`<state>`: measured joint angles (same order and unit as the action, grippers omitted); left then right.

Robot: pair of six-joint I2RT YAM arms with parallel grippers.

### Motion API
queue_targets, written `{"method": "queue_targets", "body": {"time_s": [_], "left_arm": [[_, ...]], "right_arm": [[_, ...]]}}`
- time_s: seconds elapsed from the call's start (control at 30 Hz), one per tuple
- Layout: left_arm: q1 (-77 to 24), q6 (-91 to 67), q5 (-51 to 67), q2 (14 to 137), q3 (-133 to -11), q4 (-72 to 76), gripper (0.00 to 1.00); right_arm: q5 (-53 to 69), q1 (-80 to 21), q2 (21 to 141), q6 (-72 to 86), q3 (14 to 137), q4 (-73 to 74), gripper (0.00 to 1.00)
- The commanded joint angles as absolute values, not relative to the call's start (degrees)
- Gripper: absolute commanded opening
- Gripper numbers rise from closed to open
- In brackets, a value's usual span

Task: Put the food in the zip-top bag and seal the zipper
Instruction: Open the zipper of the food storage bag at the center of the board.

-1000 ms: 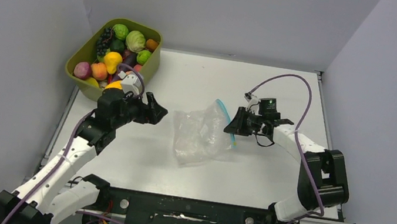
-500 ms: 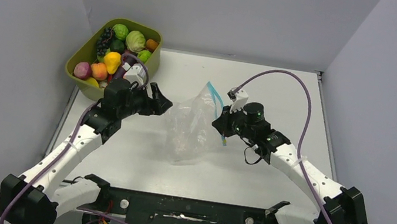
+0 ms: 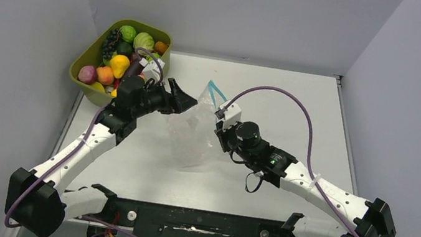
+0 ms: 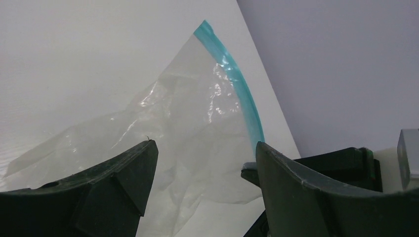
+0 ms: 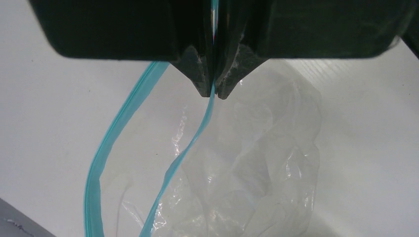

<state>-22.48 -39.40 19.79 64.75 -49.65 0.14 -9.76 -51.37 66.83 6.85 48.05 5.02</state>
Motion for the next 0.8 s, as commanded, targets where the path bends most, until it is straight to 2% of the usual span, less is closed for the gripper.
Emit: {"method": "queue_targets", "body": {"time_s": [0.0,0.33,0.57,0.77], "left_arm": [[-23.23,-44.18,23.25,65.23,-52.16,9.74,0.72],[-25.01,-48.26,23.26,67.61,-51.72,9.33,0.71],[-27.17,-48.59,17.41,67.26,-52.16,5.22,0.71],[-28.21,-51.14,12.95,65.62,-55.24,-1.42,0.68]], "right_arm": [[-18.55,-55.03,68.86,1.92,53.73,2.92,0.0],[-22.51,-59.87,72.81,1.12,57.46,2.56,0.0],[-25.55,-61.74,73.63,1.52,58.54,2.67,0.0],[-33.36,-62.15,74.16,3.44,60.22,4.76,0.0]]}}
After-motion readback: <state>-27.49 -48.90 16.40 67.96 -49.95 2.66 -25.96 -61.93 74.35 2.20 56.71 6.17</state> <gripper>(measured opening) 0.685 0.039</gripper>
